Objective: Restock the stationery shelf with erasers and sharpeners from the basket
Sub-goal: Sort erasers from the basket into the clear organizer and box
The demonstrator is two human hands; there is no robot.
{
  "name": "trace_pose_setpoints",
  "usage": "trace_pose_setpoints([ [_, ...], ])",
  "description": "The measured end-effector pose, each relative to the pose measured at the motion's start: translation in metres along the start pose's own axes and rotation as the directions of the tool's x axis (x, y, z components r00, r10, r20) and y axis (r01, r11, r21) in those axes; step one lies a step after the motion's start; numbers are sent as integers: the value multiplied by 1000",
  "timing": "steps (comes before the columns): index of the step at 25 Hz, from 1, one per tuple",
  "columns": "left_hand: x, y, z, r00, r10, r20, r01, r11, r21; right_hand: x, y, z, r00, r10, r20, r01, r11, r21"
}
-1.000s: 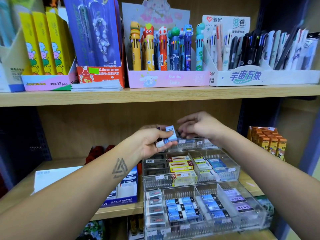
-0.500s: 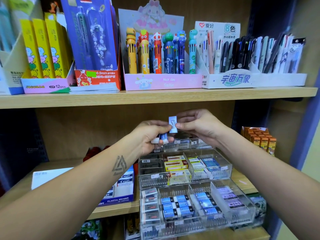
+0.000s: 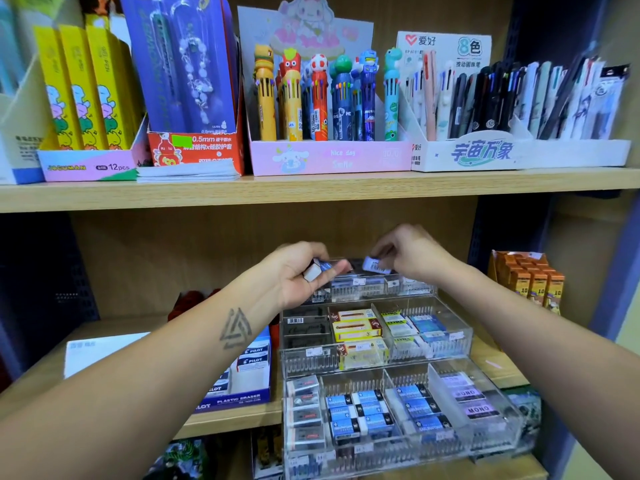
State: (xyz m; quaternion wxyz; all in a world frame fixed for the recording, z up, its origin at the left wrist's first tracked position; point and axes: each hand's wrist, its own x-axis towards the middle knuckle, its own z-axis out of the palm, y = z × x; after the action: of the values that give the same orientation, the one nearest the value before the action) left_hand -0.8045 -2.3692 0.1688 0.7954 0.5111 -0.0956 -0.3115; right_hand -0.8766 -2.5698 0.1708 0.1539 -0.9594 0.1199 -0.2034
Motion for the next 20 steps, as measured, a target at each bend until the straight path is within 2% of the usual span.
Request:
trace_pose_setpoints([
  [3,-2,2,-2,998,-25,50,25,1000,-16,1,-5,3,993,10,121,-8,1000,-21],
  [6,-3,2,-3,997,-37,64,37,999,12,3,-11,1,985,32,168,-20,997,-70],
  [11,-5,-1,0,994,-55,91,53,998,22,5,-17,3,984,25,177,0,990,-140],
  [17,-8,2,-4,995,-55,77,51,997,54,9,-21,2,986,71,152,-45,984,-170],
  [20,-7,1,-7,996,-56,64,52,997,57,8,-23,0,978,80,194,-49,986,-159],
])
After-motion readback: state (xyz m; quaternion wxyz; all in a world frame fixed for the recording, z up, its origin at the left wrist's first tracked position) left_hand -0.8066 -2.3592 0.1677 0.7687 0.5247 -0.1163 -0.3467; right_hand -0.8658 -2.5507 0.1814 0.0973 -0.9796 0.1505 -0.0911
